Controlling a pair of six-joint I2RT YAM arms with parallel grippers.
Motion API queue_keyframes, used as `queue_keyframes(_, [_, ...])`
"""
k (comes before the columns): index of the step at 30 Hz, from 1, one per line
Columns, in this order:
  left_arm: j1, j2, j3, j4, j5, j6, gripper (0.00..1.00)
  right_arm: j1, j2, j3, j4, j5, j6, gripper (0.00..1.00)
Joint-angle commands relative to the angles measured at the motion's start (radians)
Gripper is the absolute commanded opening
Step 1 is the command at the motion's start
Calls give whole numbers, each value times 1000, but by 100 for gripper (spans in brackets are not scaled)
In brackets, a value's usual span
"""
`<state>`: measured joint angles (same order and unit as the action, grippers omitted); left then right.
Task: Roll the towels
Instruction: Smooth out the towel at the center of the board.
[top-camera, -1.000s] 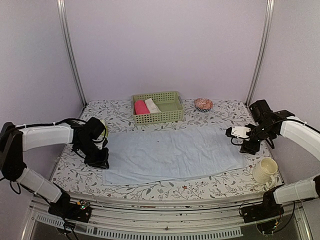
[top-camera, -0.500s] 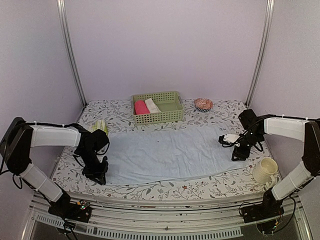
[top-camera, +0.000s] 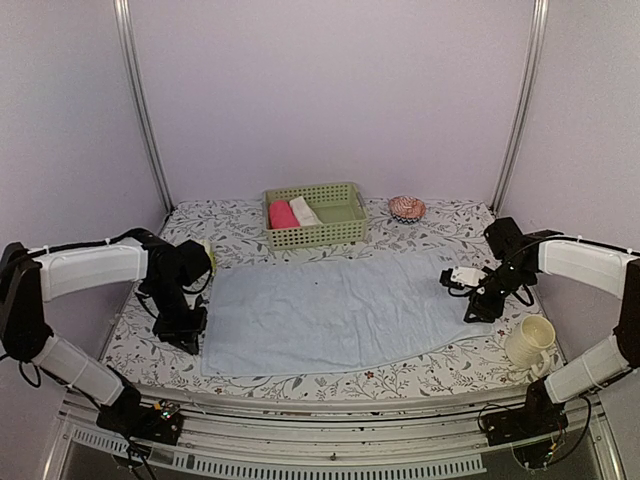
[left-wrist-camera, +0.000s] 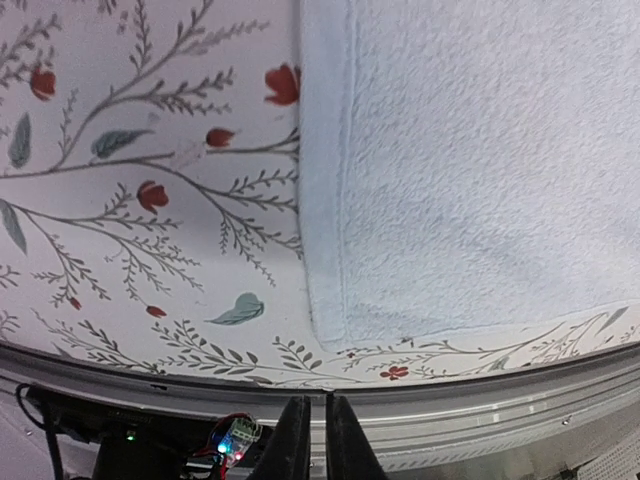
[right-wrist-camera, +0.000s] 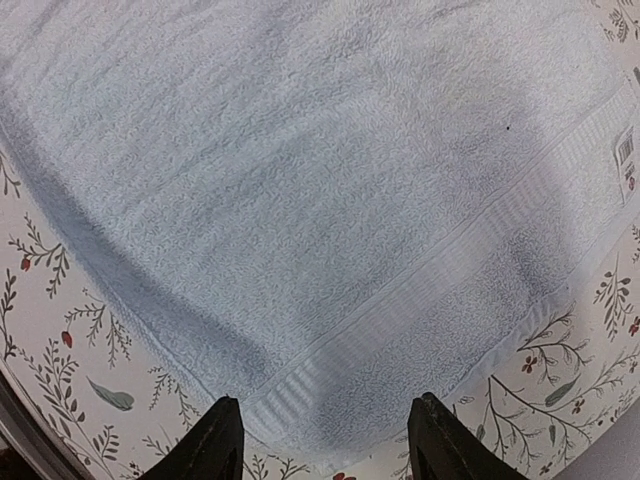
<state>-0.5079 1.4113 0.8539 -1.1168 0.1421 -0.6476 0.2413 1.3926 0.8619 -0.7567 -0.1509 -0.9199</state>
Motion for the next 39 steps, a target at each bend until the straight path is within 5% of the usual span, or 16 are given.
queue_keyframes(1, [28,76,136,-20,-86,60,5,-2,-17,-20,6,8,16,59])
queue_keyframes(5, [40,168,249,77,-118,103,0,-3,23,-50,34,54,19,50])
queue_keyframes(11, [40,203,186,282,1,114,0,-5,52,-140,41,158,-10,35])
queue_keyframes(21, [49,184,145,275,-74,139,0,-23,26,-227,-47,291,-170,28])
queue_keyframes(26, [75,125,218,261,-152,163,1,-100,35,-94,-190,210,-212,25])
queue_keyframes(29, [107,104,257,296,-186,208,31,-141,26,16,-263,120,-255,28])
queue_keyframes(31, [137,114,281,354,-172,243,39,-169,48,145,-311,24,-262,33])
queue_keyframes(39, [257,267,370,554,9,289,36,-223,290,508,-243,-228,13,40])
